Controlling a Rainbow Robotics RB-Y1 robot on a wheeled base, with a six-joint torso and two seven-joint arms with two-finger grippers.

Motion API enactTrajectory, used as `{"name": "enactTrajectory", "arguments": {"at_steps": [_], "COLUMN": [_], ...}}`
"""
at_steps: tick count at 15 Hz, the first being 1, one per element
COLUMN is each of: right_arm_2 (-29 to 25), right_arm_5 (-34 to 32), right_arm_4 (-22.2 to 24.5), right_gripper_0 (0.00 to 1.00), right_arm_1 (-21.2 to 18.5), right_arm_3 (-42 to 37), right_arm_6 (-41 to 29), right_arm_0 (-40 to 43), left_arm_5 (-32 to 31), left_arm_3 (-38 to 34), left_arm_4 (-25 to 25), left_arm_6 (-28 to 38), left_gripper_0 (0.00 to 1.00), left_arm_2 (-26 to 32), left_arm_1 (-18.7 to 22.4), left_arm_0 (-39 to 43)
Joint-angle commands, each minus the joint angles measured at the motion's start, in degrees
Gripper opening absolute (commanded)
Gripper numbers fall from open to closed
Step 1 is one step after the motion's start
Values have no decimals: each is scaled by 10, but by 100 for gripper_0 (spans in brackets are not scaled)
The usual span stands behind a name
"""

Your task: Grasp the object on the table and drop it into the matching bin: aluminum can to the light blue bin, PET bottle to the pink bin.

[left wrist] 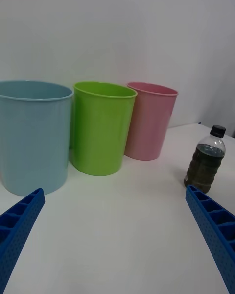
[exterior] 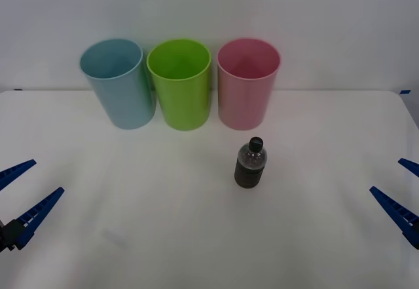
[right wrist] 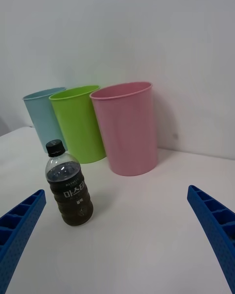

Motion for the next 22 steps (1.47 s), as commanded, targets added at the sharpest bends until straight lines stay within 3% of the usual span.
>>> {"name": "enactTrajectory", "arguments": {"at_steps": [1, 7, 11, 18, 22], "right_arm_2": [0, 14, 60, 150, 223], "right_arm_5": [0, 10, 22, 45, 106], "right_arm_4": [0, 13, 16, 16, 13], "right_gripper_0": [100, 100, 100, 100, 100], "right_arm_1": [0, 6, 0, -1, -1], "right_arm_3": [0, 1, 32, 106, 113], "right_arm_6": [0, 6, 25, 156, 191], "right_arm_0": [0, 18, 6, -51, -73], "left_arm_5": [0, 0, 0, 0, 0], "left_arm_3": [0, 0, 0, 0, 0], "left_arm_4": [0, 0, 0, 0, 0], "left_arm_6": [0, 0, 0, 0, 0], "left_gripper_0": [100, 100, 100, 100, 100], "left_arm_2": [0, 0, 0, 0, 0], "left_arm_1": [0, 0, 0, 0, 0], "left_arm_0": [0, 0, 0, 0, 0]}}
